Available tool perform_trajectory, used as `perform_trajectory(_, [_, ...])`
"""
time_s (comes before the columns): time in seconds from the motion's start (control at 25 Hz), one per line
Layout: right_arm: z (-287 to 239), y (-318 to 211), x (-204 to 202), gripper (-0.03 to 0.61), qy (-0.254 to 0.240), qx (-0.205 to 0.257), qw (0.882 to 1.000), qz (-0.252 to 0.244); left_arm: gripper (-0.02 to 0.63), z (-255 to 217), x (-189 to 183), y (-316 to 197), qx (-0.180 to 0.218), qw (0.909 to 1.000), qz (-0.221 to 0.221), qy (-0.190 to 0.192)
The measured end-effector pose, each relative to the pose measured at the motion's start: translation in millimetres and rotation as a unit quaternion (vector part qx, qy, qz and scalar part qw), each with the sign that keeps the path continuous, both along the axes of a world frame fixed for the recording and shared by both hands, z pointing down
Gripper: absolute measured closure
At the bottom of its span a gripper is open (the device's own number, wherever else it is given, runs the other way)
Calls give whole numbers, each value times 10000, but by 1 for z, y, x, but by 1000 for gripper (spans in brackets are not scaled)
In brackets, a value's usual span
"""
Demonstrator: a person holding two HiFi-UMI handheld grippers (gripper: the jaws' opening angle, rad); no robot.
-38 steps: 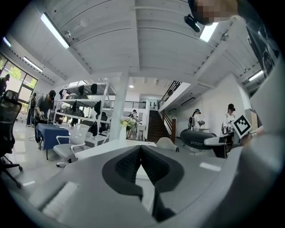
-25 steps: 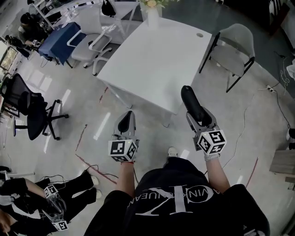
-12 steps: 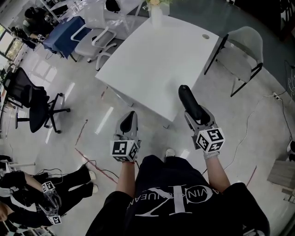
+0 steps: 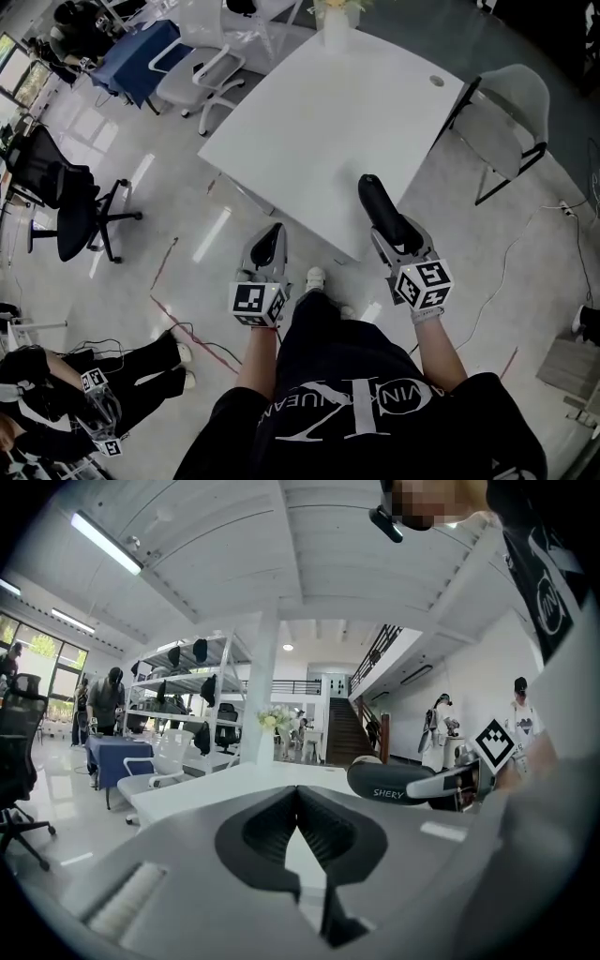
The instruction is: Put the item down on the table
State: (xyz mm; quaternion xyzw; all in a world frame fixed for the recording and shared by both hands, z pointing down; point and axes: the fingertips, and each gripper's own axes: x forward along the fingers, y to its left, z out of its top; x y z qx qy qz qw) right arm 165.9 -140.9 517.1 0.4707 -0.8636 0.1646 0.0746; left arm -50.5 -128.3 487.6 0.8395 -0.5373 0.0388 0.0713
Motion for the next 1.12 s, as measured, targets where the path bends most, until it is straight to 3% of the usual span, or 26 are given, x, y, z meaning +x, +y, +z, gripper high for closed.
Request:
perform_trajectory(0.48, [10,-87,-35,297,237,-320,9992,19,603,4,-19,-89,-23,9998,191,11])
perform_trajectory(1.12, [59,-179,-91,296,531,-888,9944,-194,603,42,-50,-155,-304,9994,143,98])
